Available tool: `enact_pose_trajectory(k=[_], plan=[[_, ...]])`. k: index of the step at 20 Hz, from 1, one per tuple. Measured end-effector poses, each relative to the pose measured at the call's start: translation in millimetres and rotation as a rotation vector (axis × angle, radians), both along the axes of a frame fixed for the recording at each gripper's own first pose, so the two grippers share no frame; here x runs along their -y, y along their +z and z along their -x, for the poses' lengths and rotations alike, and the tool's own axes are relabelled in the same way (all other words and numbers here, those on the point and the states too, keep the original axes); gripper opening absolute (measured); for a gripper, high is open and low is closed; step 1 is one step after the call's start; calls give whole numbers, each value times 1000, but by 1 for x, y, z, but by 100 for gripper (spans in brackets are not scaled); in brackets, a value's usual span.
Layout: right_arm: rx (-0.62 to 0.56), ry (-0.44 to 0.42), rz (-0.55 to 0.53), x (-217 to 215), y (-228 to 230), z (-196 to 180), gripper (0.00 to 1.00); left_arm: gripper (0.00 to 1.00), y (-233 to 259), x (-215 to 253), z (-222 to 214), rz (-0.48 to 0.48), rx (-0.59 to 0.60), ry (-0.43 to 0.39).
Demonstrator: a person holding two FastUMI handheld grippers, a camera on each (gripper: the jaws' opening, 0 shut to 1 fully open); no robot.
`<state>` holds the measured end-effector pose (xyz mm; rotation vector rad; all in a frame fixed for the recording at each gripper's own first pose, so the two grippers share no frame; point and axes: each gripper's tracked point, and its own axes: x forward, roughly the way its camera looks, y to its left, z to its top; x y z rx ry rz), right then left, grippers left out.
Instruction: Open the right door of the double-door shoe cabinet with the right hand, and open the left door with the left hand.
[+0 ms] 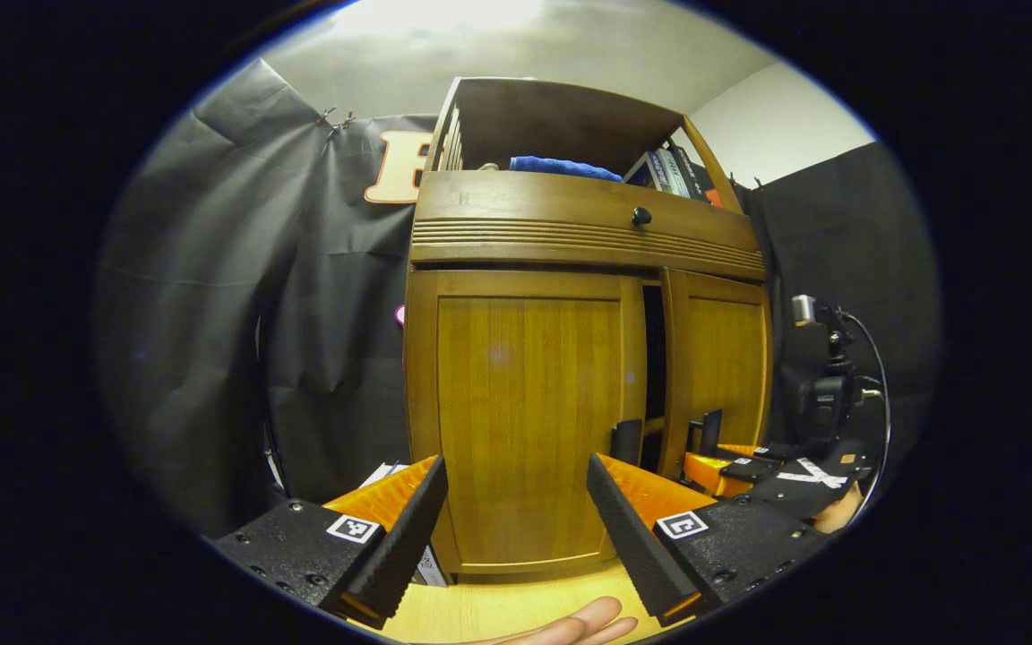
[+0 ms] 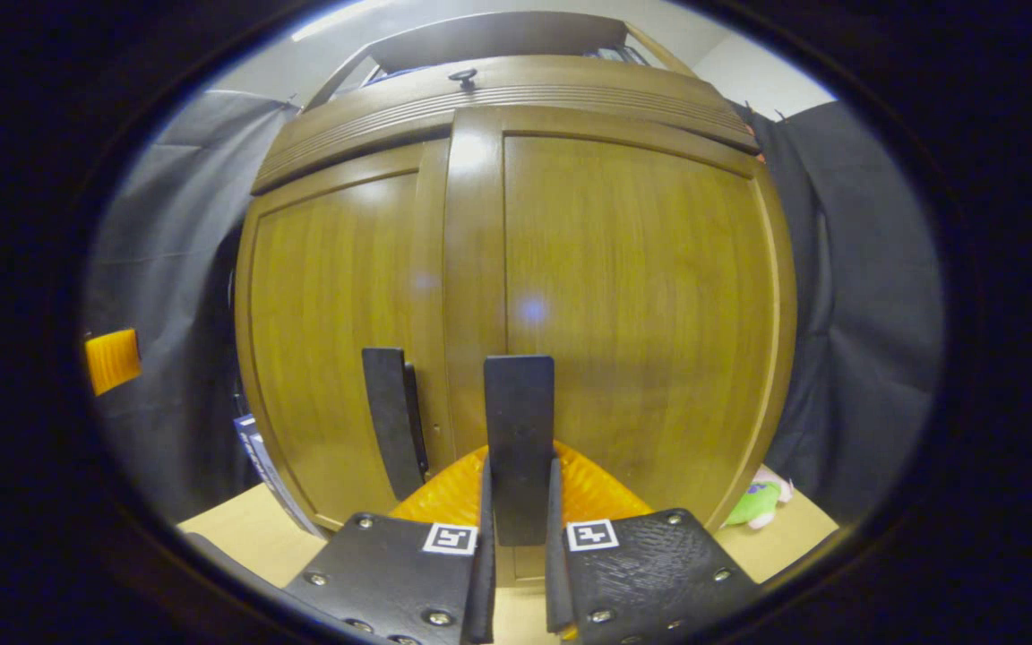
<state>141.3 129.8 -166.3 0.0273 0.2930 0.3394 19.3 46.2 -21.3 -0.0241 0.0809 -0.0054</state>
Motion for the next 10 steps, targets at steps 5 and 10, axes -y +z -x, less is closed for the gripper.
enact_pose_trajectory(k=[5, 10], plan=[[-6, 21, -35, 18, 6, 23, 22, 98, -5, 8, 0, -1, -14, -25], [-13, 36, -49, 44, 13, 49, 22, 98, -3, 21, 4, 0, -10, -50]])
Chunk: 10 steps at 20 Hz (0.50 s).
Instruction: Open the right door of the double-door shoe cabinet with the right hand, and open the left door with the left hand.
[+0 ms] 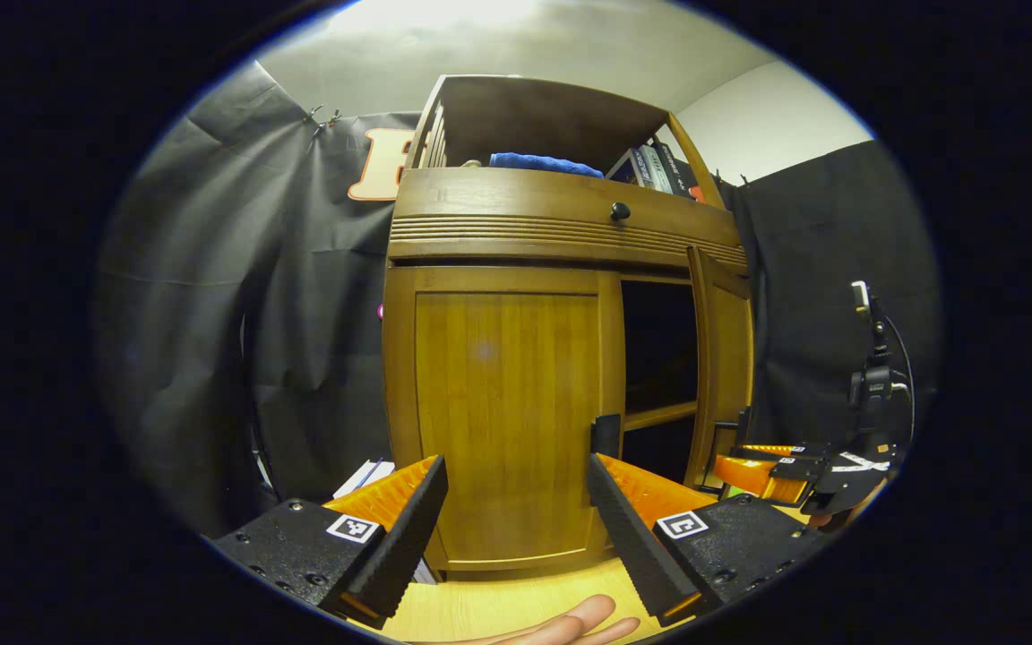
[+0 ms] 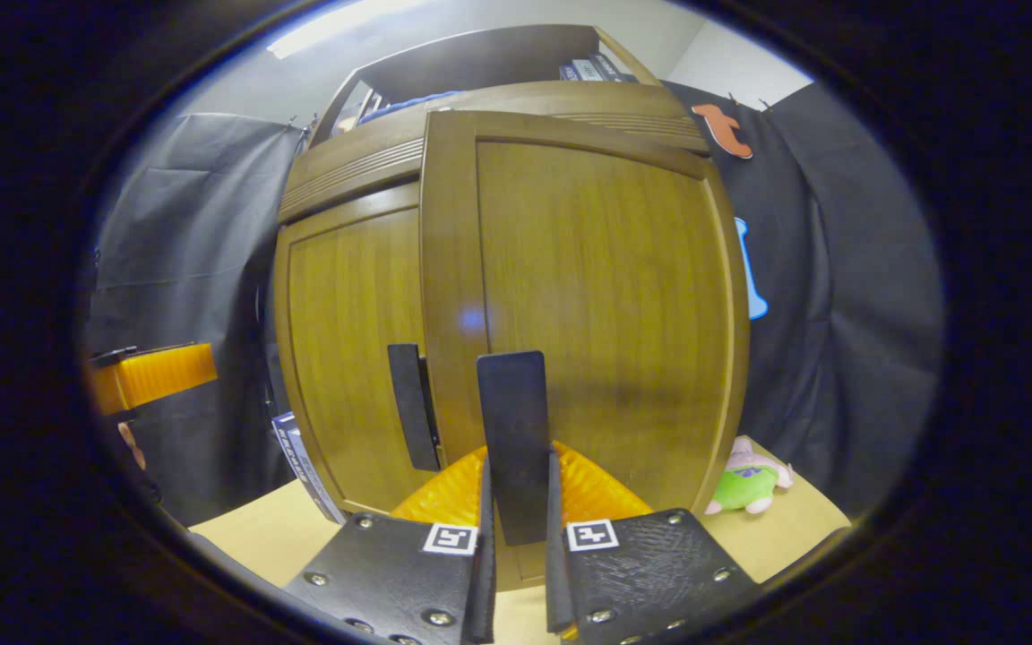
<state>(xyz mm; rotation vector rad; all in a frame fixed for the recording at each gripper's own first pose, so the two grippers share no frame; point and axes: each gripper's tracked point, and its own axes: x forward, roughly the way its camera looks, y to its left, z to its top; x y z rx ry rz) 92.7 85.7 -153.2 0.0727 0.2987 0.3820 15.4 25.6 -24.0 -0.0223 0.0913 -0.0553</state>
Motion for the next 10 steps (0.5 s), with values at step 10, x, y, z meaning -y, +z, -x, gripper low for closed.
enact_pose_trajectory(k=[10], plan=[[-9, -37, 27, 48, 10, 29, 22, 94, 5, 27, 7, -29, 38, -88]])
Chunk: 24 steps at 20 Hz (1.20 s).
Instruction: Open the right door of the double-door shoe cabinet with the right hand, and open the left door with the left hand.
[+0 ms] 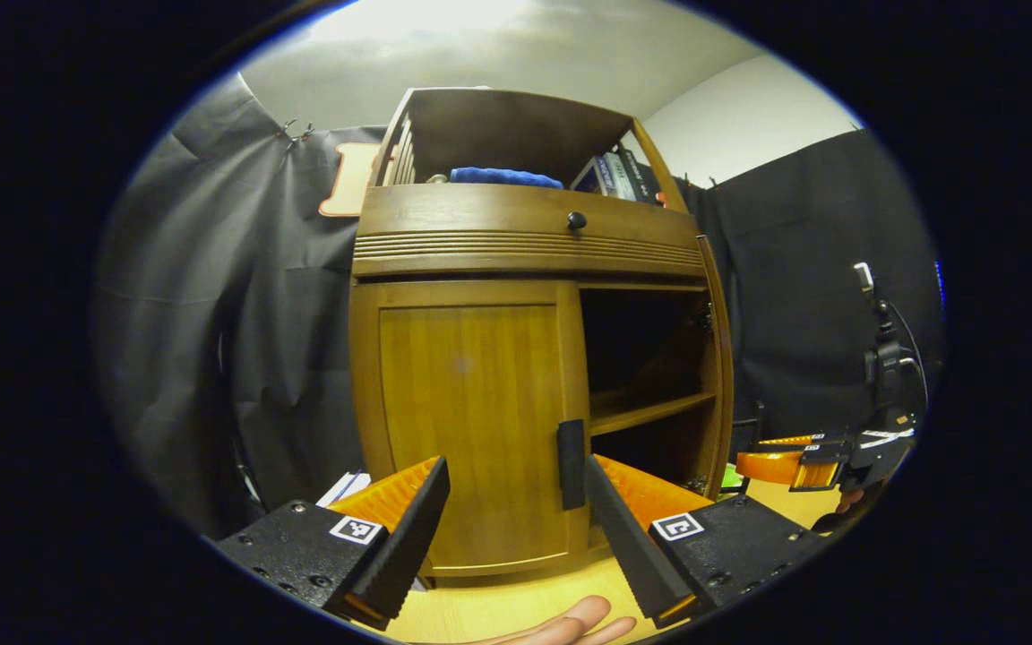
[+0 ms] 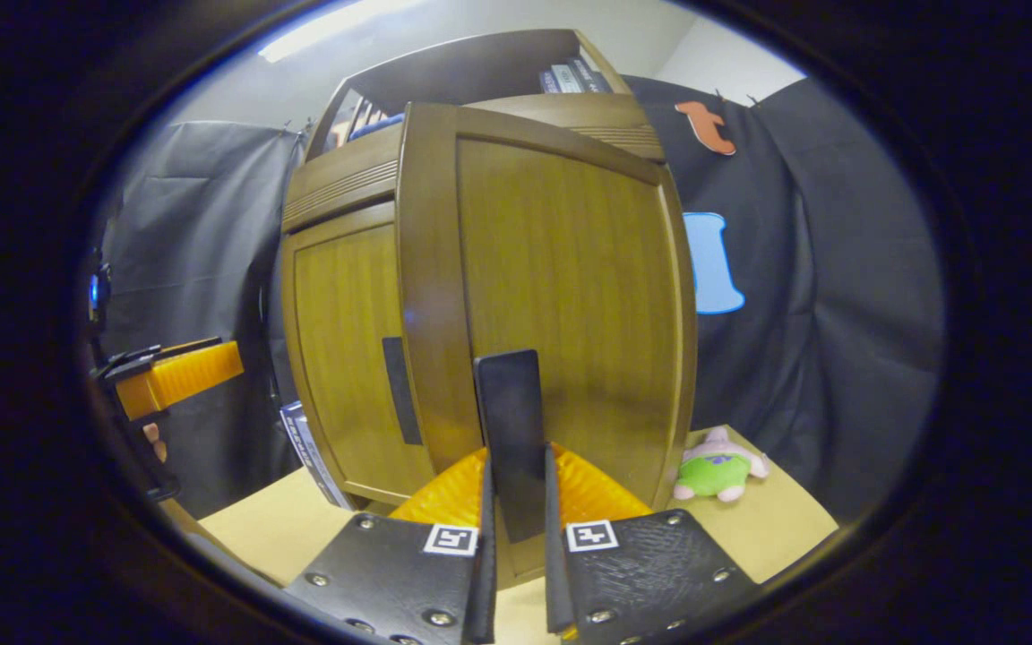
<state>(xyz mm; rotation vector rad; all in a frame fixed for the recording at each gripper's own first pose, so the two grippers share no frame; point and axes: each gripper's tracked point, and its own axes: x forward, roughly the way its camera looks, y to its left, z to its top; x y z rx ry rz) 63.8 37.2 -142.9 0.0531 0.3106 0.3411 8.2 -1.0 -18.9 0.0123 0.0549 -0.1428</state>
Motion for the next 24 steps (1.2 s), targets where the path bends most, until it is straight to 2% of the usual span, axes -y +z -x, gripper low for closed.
enact_pose_trajectory(k=[4, 5, 6, 15, 17, 18, 21, 23, 24], plan=[[26, -49, 80, 17, 5, 7, 22, 94, 1, -9, 0, -2, 1, 35], [26, -64, 85, 21, 5, 8, 22, 91, 2, -11, -1, -2, 4, 42], [27, -78, 89, 25, 6, 11, 22, 94, 3, -14, -1, -2, 6, 50], [36, -136, 78, 44, 12, 22, 21, 94, 5, -15, 1, 5, 14, 50], [34, -144, 85, 49, 9, 19, 16, 91, 4, -14, 2, 6, 10, 51], [36, -155, 91, 56, 8, 19, 16, 94, 4, -14, 1, 4, 9, 52], [51, -235, 133, 85, 12, 20, 16, 94, 3, -13, 1, 5, 8, 50], [94, -356, 195, 122, 17, 13, 16, 94, 3, -12, 0, 5, 8, 48], [107, -388, 197, 135, 22, 15, 16, 94, 4, -11, 0, 7, 9, 46]])
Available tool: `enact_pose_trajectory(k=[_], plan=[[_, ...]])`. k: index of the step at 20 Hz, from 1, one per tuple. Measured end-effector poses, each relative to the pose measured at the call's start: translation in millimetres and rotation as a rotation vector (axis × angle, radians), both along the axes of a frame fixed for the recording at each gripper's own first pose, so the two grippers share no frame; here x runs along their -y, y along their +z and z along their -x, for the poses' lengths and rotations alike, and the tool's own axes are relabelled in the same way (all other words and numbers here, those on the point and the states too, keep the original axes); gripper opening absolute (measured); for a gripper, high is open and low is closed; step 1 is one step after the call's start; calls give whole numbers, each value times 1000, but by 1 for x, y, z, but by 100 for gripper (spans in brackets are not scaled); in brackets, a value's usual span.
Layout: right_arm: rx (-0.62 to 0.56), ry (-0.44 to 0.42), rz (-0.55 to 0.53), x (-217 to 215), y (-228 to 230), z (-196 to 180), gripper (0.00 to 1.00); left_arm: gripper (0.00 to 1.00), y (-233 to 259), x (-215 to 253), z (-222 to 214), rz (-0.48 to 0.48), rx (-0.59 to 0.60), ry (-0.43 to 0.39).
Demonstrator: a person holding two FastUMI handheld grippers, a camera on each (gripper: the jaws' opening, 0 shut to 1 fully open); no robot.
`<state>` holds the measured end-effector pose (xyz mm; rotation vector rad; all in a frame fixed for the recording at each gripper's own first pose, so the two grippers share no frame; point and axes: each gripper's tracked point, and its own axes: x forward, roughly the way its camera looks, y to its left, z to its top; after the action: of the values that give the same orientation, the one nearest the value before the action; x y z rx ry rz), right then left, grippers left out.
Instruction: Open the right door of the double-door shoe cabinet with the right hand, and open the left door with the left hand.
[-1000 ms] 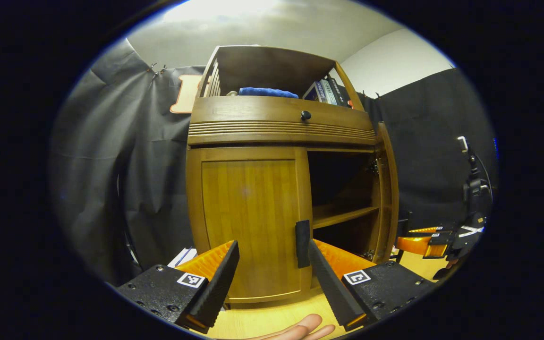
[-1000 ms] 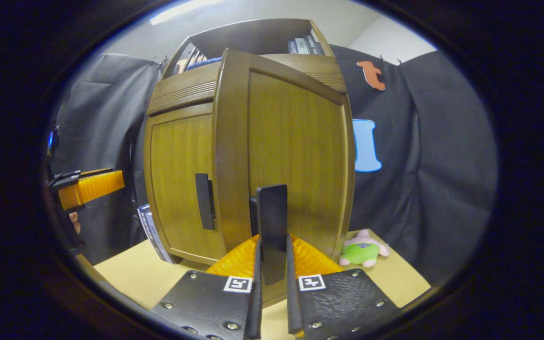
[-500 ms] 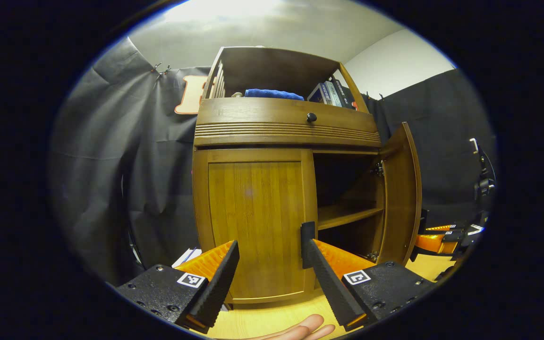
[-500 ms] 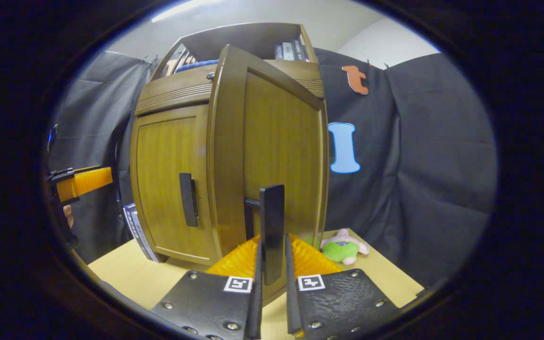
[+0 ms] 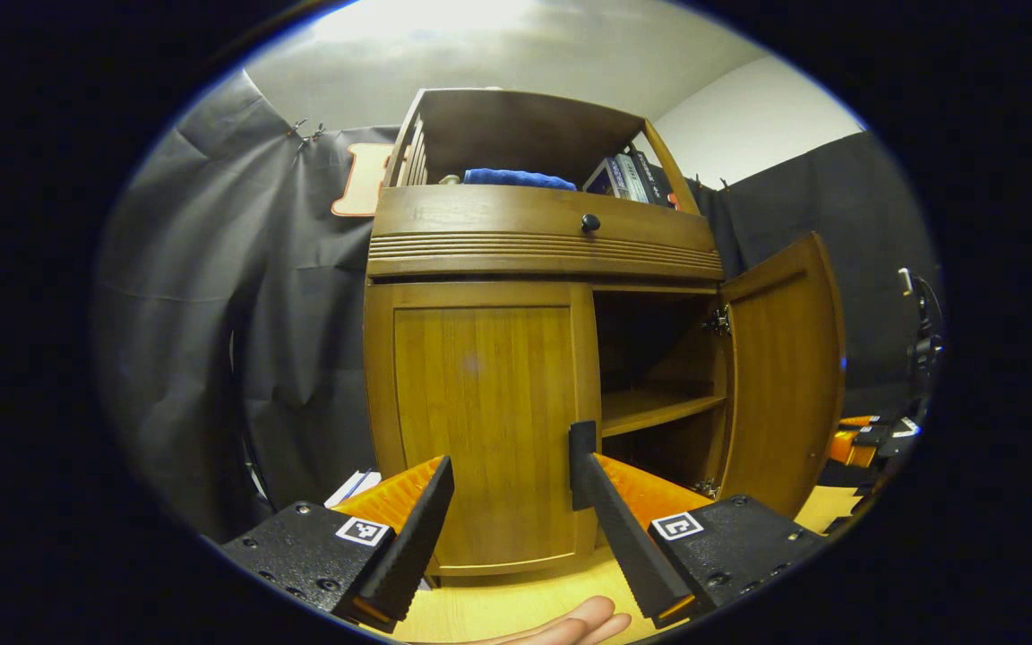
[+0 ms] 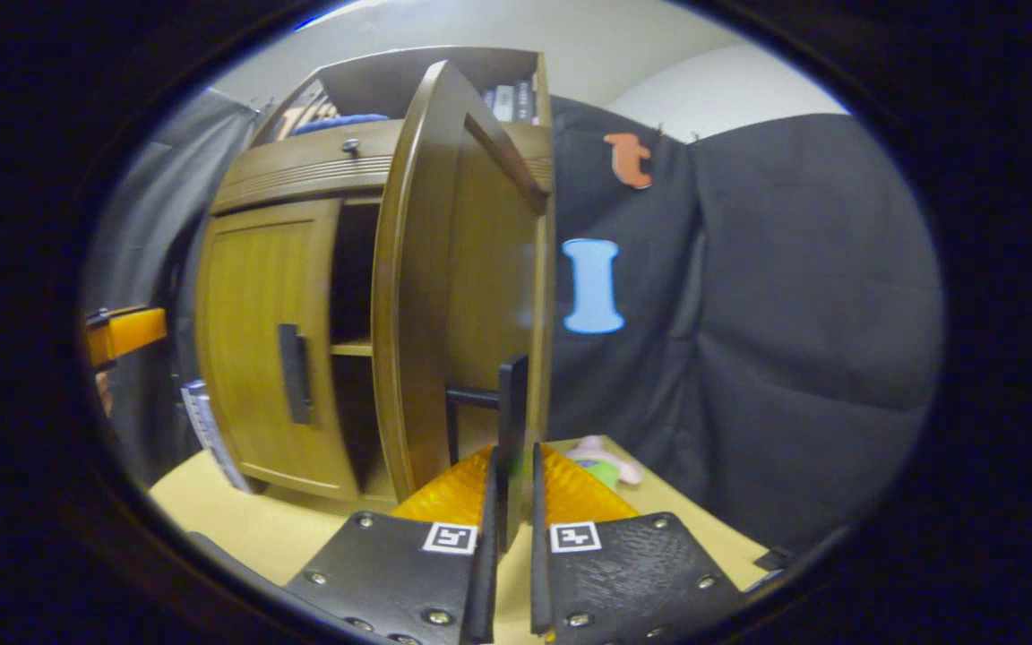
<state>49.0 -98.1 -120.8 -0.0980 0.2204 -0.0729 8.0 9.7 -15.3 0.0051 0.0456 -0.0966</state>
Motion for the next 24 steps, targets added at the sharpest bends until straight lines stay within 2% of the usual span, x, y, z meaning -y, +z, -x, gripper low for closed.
enact_pose_trajectory(k=[2, 3, 10, 11, 12, 13, 14, 17, 18, 21, 22, 24], plan=[[-7, 36, -98, 1, -4, -4, 7, 91, -3, 2, -1, 1, -9, -4], [-9, 57, -105, 6, -6, -6, 1, 94, -4, 3, -2, 1, -11, -3], [-24, 204, -127, 52, -5, -19, 1, 94, -11, 8, -8, 3, -32, 2], [-20, 227, -135, 57, -4, -22, 1, 91, -10, 9, -9, 2, -27, 3], [-20, 247, -137, 65, -5, -25, 1, 94, -10, 10, -9, 0, -22, 5], [-29, 274, -144, 69, -7, -28, 1, 91, -10, 11, -10, -1, -20, 8], [-27, 293, -150, 75, -6, -30, 1, 94, -10, 11, -11, -1, -19, 12], [-45, 359, -183, 91, -9, -40, 2, 94, -16, 15, -16, -5, -25, 26], [-51, 375, -193, 93, -11, -44, 8, 94, -19, 16, -18, -9, -29, 31], [-56, 421, -163, 93, -10, -46, 7, 94, -26, 21, -25, -19, -41, 48], [-48, 430, -150, 91, -9, -44, 7, 91, -28, 22, -29, -12, -43, 55], [-35, 437, -162, 89, -9, -39, 7, 94, -36, 30, -35, 9, -54, 64]])
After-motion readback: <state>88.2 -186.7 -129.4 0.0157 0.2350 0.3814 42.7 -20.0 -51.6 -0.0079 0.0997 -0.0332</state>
